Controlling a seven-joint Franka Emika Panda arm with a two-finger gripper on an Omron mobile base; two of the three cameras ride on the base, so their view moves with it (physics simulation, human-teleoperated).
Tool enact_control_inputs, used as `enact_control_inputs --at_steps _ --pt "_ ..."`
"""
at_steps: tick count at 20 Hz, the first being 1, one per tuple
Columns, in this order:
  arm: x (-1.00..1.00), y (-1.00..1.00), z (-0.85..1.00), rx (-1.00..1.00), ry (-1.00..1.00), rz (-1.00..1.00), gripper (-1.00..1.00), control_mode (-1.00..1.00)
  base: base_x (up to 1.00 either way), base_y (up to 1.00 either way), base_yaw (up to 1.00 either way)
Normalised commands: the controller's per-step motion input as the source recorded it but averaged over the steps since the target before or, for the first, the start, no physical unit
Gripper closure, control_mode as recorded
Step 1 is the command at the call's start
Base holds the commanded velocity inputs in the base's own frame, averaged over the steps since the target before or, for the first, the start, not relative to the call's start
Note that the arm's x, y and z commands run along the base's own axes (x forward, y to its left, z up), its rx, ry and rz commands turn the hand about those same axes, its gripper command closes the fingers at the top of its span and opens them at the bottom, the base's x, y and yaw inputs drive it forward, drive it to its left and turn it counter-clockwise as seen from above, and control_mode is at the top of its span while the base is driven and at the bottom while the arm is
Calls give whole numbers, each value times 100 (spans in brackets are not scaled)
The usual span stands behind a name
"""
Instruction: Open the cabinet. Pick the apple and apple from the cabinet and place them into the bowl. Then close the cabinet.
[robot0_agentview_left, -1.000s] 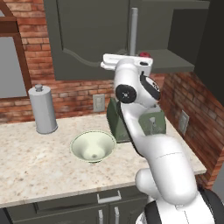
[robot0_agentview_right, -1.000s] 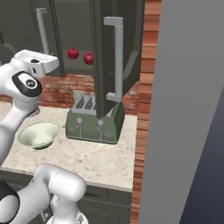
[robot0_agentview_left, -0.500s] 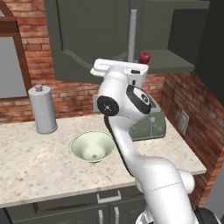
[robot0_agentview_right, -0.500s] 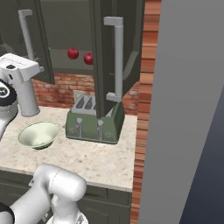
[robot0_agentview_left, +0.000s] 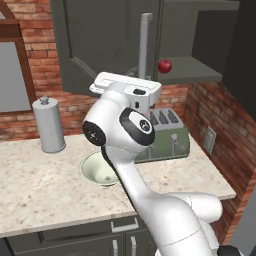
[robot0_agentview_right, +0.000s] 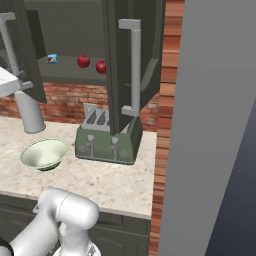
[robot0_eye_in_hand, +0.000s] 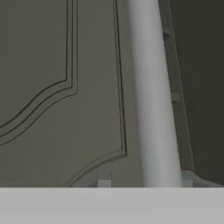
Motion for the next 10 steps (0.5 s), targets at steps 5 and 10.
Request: enact_control_inputs --at_steps 5,10 --pt "-33 100 3 -3 1 -11 -100 -100 0 0 0" --pt "0 14 0 -1 1 0 -100 -100 0 0 0"
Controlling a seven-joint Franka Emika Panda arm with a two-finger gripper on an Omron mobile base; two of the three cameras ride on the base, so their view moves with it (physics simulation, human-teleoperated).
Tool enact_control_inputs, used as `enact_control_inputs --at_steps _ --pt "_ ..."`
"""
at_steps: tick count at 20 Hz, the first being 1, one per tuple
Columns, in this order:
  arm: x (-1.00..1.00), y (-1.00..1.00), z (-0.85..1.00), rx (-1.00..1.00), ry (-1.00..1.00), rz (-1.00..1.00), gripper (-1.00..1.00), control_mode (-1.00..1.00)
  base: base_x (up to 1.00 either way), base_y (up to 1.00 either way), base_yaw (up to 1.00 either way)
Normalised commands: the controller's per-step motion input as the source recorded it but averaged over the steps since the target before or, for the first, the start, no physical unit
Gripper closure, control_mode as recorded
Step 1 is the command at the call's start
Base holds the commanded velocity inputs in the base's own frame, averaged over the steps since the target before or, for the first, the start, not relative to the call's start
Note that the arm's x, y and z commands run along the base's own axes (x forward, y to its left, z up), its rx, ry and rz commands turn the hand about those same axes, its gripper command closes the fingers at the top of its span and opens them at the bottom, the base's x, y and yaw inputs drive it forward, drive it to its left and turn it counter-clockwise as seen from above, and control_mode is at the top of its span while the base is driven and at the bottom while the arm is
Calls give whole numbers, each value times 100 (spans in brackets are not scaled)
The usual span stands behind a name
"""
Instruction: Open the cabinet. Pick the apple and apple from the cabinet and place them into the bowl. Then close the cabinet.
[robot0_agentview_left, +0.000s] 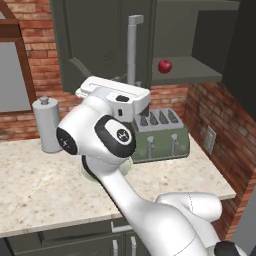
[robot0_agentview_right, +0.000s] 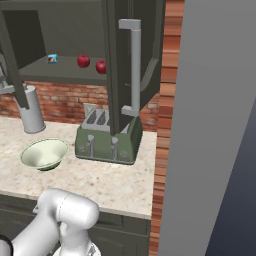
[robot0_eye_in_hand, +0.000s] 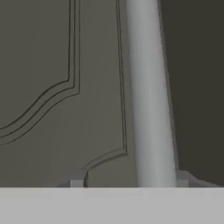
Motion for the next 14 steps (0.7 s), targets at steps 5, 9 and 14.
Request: enact_control_inputs --at_steps 5,9,14 --pt "-71 5 0 0 -2 3 -100 -100 0 0 0" --pt "-98 1 0 0 -4 3 -100 -100 0 0 0" --pt "-73 -72 0 15 0 8 -100 -100 0 0 0"
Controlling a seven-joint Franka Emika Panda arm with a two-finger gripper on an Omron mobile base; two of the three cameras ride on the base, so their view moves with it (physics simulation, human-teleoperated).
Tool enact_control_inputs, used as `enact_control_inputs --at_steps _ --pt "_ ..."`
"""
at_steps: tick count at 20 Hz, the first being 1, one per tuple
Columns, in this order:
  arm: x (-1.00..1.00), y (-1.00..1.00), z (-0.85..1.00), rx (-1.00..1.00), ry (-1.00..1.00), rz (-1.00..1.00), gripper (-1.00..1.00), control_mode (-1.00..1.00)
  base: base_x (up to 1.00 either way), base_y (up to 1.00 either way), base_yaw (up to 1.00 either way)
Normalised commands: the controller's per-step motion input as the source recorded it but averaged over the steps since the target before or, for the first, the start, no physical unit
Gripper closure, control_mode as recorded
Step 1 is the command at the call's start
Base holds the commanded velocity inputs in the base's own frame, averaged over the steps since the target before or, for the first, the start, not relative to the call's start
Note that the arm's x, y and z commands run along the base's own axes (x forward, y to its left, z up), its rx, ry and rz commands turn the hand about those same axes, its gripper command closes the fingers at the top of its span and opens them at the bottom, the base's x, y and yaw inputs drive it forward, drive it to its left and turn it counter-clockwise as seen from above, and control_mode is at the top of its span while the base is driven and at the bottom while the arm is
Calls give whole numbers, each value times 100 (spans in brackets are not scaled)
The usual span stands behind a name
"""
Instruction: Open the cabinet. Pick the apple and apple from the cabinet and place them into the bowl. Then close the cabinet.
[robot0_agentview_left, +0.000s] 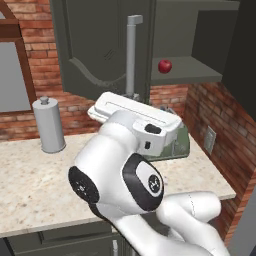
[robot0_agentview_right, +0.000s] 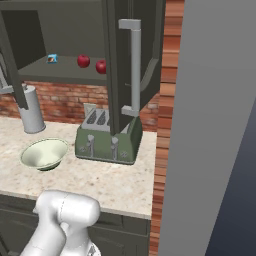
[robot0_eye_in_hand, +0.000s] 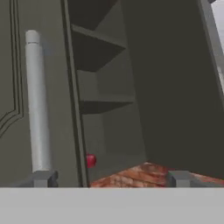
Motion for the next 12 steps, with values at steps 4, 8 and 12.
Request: enact_control_inputs --at_steps 4,8,12 --pt "-17 -93 0 21 0 21 -100 -100 0 0 0" --pt "19 -85 0 18 0 36 -100 -100 0 0 0" --pt "50 -83 0 12 0 41 -100 -100 0 0 0"
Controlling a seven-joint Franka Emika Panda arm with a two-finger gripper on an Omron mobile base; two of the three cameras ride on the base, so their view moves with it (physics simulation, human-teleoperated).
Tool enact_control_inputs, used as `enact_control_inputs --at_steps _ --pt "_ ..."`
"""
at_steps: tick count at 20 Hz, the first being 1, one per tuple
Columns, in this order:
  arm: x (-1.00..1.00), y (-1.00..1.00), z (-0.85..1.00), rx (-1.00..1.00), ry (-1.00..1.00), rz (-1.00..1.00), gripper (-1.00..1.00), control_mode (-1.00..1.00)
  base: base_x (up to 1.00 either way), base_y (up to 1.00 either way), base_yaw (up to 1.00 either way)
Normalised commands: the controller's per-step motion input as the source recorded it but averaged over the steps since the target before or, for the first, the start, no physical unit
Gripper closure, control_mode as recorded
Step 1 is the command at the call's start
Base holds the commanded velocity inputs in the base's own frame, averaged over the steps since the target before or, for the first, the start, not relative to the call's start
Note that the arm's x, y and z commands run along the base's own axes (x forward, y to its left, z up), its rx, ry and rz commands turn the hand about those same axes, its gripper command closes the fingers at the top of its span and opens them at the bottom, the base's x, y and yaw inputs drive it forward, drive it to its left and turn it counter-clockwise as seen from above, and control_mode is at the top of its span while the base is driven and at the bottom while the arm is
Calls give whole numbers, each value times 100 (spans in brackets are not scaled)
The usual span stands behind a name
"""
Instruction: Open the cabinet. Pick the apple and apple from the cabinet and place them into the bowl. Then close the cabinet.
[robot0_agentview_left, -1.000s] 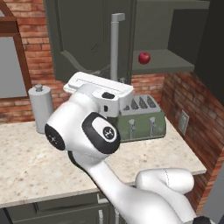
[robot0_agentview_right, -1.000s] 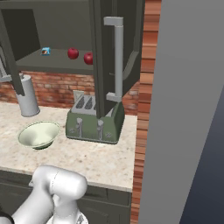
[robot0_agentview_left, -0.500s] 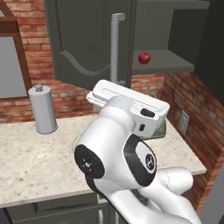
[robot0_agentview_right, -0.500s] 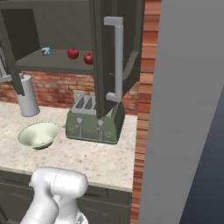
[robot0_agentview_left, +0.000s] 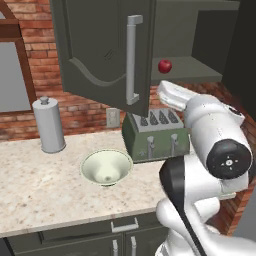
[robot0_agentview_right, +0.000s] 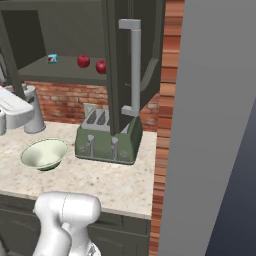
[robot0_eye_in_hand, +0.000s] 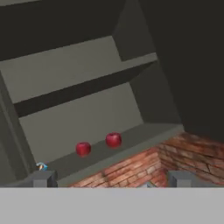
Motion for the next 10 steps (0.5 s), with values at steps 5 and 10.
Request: enact_control_inputs --at_steps 5,10 --pt "49 -56 -7 4 0 54 -100 -100 0 0 0" --pt "69 -6 -15 0 0 52 -100 -100 0 0 0"
